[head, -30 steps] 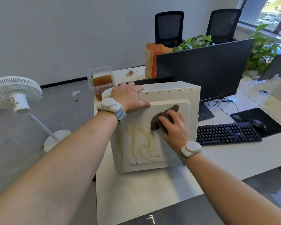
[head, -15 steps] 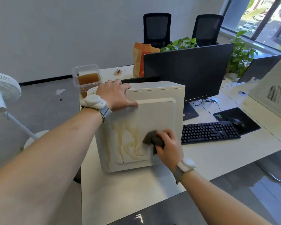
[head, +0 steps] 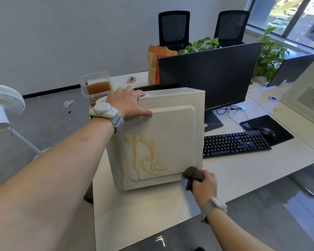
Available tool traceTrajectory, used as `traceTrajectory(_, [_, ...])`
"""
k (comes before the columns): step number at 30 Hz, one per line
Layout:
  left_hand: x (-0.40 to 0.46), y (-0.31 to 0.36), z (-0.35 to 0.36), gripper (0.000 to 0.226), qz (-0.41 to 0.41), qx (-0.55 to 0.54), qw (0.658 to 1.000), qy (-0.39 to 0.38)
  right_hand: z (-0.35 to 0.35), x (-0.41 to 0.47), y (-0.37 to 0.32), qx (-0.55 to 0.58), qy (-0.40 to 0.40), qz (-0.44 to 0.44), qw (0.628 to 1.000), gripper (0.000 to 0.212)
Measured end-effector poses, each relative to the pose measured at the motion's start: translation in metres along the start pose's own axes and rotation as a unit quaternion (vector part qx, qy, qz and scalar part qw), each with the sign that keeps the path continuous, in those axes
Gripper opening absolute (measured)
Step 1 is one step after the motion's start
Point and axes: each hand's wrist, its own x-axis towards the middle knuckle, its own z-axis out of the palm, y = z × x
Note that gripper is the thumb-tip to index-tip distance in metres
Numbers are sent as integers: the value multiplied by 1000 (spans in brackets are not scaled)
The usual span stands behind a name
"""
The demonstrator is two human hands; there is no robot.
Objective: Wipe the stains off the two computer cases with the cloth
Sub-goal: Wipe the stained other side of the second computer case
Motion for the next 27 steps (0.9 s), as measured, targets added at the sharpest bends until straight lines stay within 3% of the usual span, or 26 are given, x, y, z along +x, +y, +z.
traceTrajectory(2, [1, 2, -2, 88, -1, 0, 1000, -3, -2, 7, -9, 162, 89, 157, 970, 5])
traceTrajectory(4, [0, 3, -3, 88, -1, -3, 1000, -4, 6, 6, -27, 263, 102, 236, 930, 9])
traceTrajectory(7, [0, 2, -4, 89, -3, -1, 1000, -6, 32, -6, -55, 321, 68, 275, 904, 20])
traceTrajectory(10, [0, 2, -4, 88, -3, -4, 1000, -7, 48, -26, -70, 320, -41, 262, 910, 30])
traceTrajectory(14, [-1, 1, -4, 89, -6, -3, 1000, -9, 26, -33, -105, 286, -68, 105, 950, 19])
traceTrajectory(18, [-1, 2, -3, 90, -8, 2, 1000, -10, -4, -5, -176, 177, 19, -159, 971, 15])
traceTrajectory(23, [2, 1, -2, 91, -15, -4, 1000, -10, 8, 20, -204, -26, 91, -408, 908, 31])
traceTrajectory(27, [6, -2, 0, 92, -12, -9, 1000, -18, 35, 10, -137, -125, 41, -508, 851, 21])
